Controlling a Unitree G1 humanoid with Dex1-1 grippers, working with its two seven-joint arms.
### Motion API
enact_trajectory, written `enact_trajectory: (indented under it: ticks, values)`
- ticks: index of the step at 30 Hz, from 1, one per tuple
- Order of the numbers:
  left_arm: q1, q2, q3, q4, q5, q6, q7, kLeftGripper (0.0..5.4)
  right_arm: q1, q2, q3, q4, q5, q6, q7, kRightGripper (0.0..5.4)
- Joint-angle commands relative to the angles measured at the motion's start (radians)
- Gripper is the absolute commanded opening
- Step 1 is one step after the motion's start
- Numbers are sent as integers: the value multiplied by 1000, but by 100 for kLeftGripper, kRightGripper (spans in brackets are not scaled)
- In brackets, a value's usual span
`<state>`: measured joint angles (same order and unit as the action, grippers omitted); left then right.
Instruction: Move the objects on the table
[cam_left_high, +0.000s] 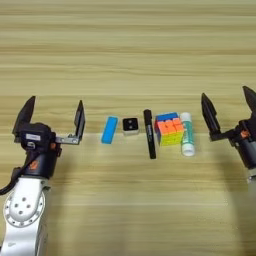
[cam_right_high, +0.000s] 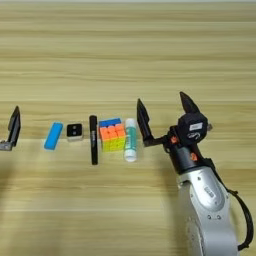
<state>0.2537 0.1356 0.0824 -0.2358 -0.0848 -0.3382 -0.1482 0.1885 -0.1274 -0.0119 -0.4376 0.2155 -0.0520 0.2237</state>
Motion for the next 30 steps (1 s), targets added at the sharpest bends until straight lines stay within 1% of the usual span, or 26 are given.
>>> enact_trajectory:
  ticks: [1,4,8,12,16,18,20,22,26,30]
  values:
    - [1,9,4,-7,3,15,-6,540,7,1,-9,20,-46,-20,-26,537]
    - [-3,11,4,-7,10,15,-6,540,4,12,-7,43,-59,-35,-37,537]
    - [-8,13,5,3,15,14,-6,540,-6,10,-6,92,-104,-73,-52,537]
    - [-9,14,5,10,20,13,-5,540,-10,28,9,135,-120,-100,-62,537]
    - [-15,14,7,19,22,13,-4,540,-10,45,61,136,-131,-103,-54,537]
    - [-20,13,7,24,23,12,-3,540,-2,67,105,122,-105,-81,-41,537]
    - [-25,10,3,29,28,11,-1,540,4,75,149,119,-113,-82,-27,537]
    - [-27,6,-3,31,34,8,1,540,4,87,177,128,-125,-84,-29,537]
    - [-28,4,-6,35,37,4,4,540,-14,97,193,152,-141,-67,-45,537]
    - [-29,3,-8,41,38,2,7,540,-36,98,218,183,-173,-35,-48,537]
